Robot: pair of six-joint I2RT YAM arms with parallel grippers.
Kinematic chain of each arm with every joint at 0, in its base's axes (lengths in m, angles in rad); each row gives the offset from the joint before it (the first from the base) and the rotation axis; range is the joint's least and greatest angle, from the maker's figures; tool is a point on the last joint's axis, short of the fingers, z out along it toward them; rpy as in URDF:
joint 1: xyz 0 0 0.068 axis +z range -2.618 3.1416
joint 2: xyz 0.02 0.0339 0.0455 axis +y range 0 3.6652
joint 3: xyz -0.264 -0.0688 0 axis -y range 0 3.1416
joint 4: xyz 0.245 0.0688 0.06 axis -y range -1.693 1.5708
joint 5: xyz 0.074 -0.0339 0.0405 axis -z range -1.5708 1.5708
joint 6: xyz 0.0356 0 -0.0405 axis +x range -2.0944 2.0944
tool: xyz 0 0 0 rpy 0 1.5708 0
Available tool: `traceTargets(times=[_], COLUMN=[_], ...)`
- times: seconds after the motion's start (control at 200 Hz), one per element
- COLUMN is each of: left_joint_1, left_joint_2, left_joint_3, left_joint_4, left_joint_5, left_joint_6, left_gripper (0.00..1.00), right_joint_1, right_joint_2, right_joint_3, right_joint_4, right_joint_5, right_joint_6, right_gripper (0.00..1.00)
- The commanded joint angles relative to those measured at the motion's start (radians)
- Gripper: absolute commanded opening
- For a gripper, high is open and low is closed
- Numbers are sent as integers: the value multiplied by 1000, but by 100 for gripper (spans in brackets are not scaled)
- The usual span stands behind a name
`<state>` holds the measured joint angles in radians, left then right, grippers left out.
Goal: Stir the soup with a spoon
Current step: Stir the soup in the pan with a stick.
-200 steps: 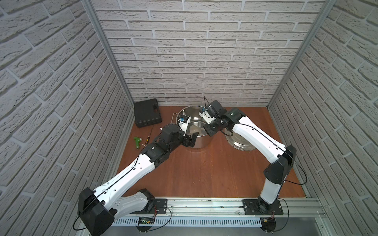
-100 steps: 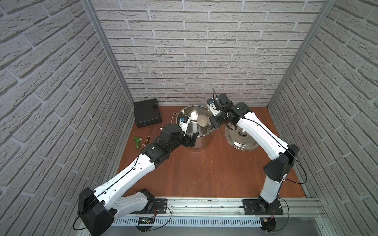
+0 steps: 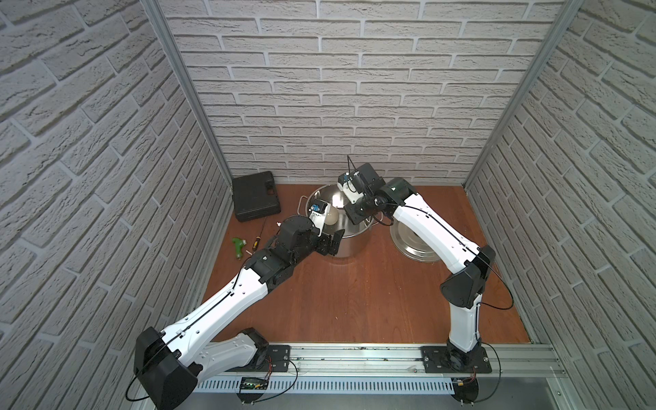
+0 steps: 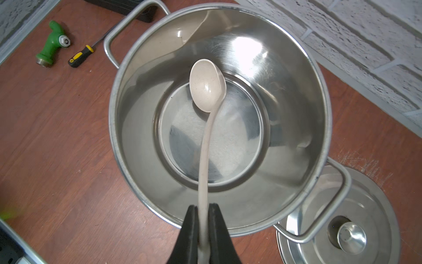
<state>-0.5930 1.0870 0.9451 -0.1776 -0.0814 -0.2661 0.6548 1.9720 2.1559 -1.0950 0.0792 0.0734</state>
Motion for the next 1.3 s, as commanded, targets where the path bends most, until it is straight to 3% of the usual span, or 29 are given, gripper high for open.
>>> traceTargets(times=[0.0, 0.33, 0.635, 1.015, 1.295], left_joint_1=[-4, -4, -4, -4, -4], left_joint_2=[-28, -64, -81, -81, -63], left_joint_3=[-23, -54, -55, -50, -40], left_joint_4=[54, 41, 2, -5, 7], left_joint_5=[-20, -39, -38, -58, -53], left_joint_6=[-3, -18, -10, -4, 1], left_gripper=[98, 98, 98, 98, 98], right_joint_1=[12, -24, -106, -46, -6], right_joint_2=[-69, -216, -148, -1, -66], right_joint_3=[-61, -272, -177, 27, -68], right_joint_4=[10, 38, 38, 5, -3], right_joint_5=[-10, 79, 67, -40, -40], right_joint_6=[17, 10, -6, 15, 20], right_gripper=[3, 3, 3, 3, 3])
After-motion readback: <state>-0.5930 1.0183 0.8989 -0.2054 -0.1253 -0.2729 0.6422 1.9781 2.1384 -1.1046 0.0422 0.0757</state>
